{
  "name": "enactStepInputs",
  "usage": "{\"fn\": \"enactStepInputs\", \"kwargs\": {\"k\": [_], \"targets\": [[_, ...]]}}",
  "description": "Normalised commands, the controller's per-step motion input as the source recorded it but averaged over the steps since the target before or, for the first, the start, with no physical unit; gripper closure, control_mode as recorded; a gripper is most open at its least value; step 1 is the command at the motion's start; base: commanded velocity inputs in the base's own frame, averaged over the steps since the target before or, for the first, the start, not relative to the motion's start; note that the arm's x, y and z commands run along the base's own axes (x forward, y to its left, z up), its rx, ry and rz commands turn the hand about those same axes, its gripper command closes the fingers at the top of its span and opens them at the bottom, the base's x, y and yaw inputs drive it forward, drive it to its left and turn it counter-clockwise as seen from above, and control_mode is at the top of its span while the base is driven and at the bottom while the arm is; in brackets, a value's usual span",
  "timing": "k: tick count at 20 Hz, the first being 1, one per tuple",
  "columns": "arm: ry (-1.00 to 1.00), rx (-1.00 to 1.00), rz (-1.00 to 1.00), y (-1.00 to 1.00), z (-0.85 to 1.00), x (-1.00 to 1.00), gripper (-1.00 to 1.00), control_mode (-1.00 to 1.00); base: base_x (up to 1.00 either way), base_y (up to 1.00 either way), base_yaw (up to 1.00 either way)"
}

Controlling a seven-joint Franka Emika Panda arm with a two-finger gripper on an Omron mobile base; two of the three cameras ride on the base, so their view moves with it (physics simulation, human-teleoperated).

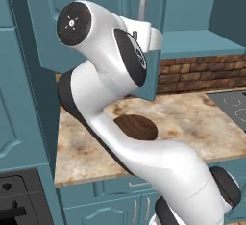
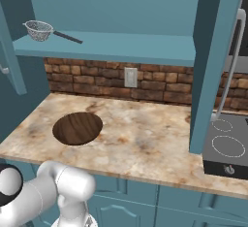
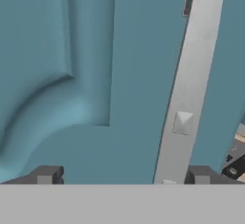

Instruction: Open the cabinet and setup a tea strainer by placing it in the bowl upright.

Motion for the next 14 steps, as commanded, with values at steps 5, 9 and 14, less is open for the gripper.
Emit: {"fn": "enactStepInputs", "kwargs": {"k": [5, 9, 14], "targets": [[0.00, 0.02, 0.00, 0.04, 0.00, -0.70, -1.00, -1.00, 0.00, 0.00, 0.00], [0.00, 0.05, 0.03, -0.25, 0.00, -0.89, -1.00, -1.00, 0.00, 0.00, 0.00], [0.00, 0.10, 0.05, -0.43, 0.00, -0.80, -1.00, -1.00, 0.00, 0.00, 0.00]]}}
